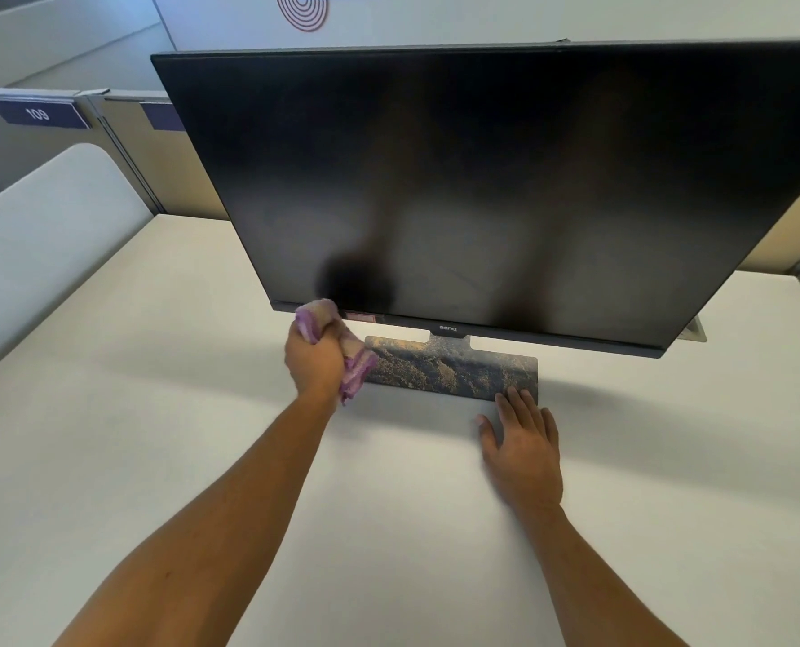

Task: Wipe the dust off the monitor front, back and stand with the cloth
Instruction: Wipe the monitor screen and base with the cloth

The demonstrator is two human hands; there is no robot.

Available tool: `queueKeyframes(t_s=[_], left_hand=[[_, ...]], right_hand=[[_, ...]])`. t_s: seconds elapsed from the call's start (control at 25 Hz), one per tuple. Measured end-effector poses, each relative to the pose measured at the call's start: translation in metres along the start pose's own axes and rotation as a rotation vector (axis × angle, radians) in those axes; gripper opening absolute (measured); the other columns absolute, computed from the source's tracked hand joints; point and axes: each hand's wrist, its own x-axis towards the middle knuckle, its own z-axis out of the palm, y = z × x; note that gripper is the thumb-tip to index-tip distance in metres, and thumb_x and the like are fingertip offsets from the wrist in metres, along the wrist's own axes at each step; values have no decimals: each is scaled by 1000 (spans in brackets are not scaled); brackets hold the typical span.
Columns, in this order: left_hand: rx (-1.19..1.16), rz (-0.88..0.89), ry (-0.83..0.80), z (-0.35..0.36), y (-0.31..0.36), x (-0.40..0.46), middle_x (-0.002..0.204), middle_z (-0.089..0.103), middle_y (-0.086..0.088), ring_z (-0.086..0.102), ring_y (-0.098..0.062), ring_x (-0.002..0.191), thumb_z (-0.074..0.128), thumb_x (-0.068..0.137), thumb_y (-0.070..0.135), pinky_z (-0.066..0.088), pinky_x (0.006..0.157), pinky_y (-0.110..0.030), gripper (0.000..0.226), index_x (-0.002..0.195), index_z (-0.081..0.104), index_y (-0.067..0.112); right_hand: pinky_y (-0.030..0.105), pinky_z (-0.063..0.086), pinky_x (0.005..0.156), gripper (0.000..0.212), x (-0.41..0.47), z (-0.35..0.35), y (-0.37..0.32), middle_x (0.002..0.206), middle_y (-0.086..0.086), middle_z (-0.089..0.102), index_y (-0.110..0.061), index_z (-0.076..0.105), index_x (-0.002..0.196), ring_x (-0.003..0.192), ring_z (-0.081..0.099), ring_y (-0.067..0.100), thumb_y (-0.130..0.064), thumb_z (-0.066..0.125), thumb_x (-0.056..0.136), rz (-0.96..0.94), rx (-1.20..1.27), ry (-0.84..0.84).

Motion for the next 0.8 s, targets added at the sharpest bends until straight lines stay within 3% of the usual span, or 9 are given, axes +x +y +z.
queueKeyframes(t_s=[0.08, 0.16, 0.2, 0.28, 0.36, 0.44, 0.52, 0.64, 0.8], left_hand=[[101, 37, -240, 8, -3, -13, 76, 67, -5, 67, -28, 70, 61, 92, 23, 58, 55, -32, 4, 89, 63, 21], [285, 136, -375, 10, -8, -17, 77, 65, -2, 67, -28, 75, 63, 91, 24, 55, 54, -26, 5, 87, 61, 21], [258, 154, -329, 9, -8, -17, 77, 64, -6, 68, -32, 77, 62, 91, 20, 57, 58, -31, 6, 87, 60, 17], [95, 136, -86, 3, -3, -8, 84, 64, -10, 68, -35, 81, 59, 91, 16, 59, 69, -40, 2, 90, 59, 15], [118, 145, 174, -7, 5, 7, 102, 65, -4, 66, -26, 94, 60, 92, 21, 55, 84, -36, 14, 106, 60, 20], [206, 132, 196, -13, 10, 22, 113, 63, -3, 63, -24, 101, 60, 93, 28, 52, 93, -38, 25, 117, 59, 21], [314, 147, 145, -9, 11, 24, 113, 62, -6, 63, -27, 100, 61, 93, 30, 51, 92, -38, 26, 116, 59, 18], [447, 315, 51, -2, 0, 12, 110, 60, -6, 61, -28, 93, 64, 89, 26, 49, 81, -34, 24, 110, 61, 16], [726, 583, -286, -6, -7, 2, 116, 57, 0, 55, -20, 92, 67, 88, 28, 47, 79, -32, 35, 120, 62, 15]], right_hand=[[41, 20, 118, 62, -1, 0, 0, 144, 5, 52, -12, 58, 134, 141, 37, 20, -51, 28, 95, -3, 5, 4], [40, 19, 119, 63, 0, 0, 0, 145, 4, 51, -13, 57, 134, 141, 36, 19, -51, 27, 95, 0, 11, 2], [40, 19, 119, 62, 0, 0, 0, 145, 4, 51, -13, 57, 134, 141, 36, 19, -51, 28, 95, 1, 15, 1], [40, 19, 118, 60, -1, 0, 0, 144, 4, 52, -13, 58, 133, 140, 37, 20, -50, 31, 95, 0, 18, 20], [40, 20, 118, 58, -1, 1, 0, 143, 4, 53, -12, 59, 132, 140, 38, 20, -48, 33, 95, -1, 19, 31], [40, 20, 118, 57, -1, 1, 0, 143, 4, 53, -12, 58, 133, 140, 38, 20, -48, 34, 95, -2, 12, 28], [40, 20, 118, 56, -1, 1, 0, 143, 4, 53, -13, 58, 133, 140, 37, 20, -48, 35, 95, -3, 8, 22], [40, 19, 119, 55, 0, 2, 1, 144, 4, 52, -13, 58, 133, 141, 36, 19, -47, 39, 95, 2, 7, 18], [41, 20, 119, 54, -1, 0, 0, 144, 4, 52, -12, 57, 134, 141, 36, 20, -46, 40, 95, -1, 10, 13]])
